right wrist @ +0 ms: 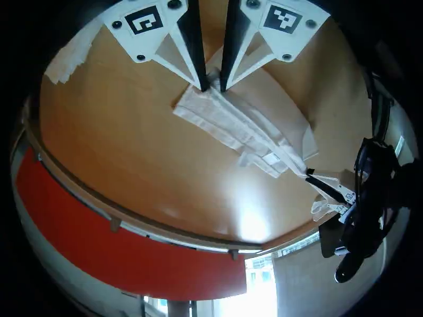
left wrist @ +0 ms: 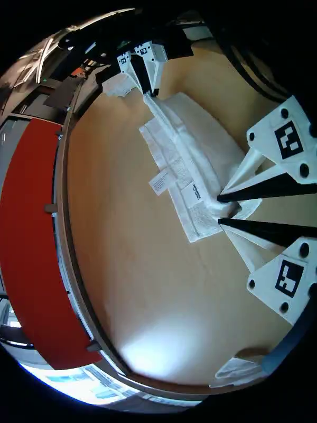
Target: Fold towel
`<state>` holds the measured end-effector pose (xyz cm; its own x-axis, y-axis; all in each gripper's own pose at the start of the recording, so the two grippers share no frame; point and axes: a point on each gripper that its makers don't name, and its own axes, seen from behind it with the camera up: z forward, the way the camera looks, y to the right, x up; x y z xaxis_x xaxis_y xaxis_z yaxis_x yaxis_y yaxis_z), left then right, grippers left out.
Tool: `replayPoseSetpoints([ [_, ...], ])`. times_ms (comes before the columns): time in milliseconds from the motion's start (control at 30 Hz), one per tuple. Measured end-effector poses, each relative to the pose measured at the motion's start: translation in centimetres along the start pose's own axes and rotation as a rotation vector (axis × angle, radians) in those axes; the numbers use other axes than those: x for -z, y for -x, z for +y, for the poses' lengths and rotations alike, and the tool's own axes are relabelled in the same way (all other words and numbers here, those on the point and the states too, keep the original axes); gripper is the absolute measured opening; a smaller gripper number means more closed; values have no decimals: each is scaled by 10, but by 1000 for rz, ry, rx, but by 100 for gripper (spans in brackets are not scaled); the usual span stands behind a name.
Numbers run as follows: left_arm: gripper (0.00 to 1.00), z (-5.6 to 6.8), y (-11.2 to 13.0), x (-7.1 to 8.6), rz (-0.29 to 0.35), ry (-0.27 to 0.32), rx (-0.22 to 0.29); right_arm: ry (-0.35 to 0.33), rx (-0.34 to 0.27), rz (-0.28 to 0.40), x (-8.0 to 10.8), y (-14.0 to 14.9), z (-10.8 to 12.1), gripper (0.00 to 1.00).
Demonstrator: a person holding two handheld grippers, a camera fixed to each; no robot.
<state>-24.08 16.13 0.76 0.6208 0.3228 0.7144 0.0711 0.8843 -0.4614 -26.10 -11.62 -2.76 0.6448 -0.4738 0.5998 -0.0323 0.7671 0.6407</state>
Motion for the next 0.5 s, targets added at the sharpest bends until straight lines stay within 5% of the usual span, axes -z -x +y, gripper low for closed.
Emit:
replayPoseSetpoints([
  [233, 25, -6, 4, -10, -3, -38, -16, 45, -2, -7, -8, 4, 12, 35],
  [500, 38, -19, 3, -17, -6, -79, -38, 77, -16, -18, -12, 8, 23, 37],
])
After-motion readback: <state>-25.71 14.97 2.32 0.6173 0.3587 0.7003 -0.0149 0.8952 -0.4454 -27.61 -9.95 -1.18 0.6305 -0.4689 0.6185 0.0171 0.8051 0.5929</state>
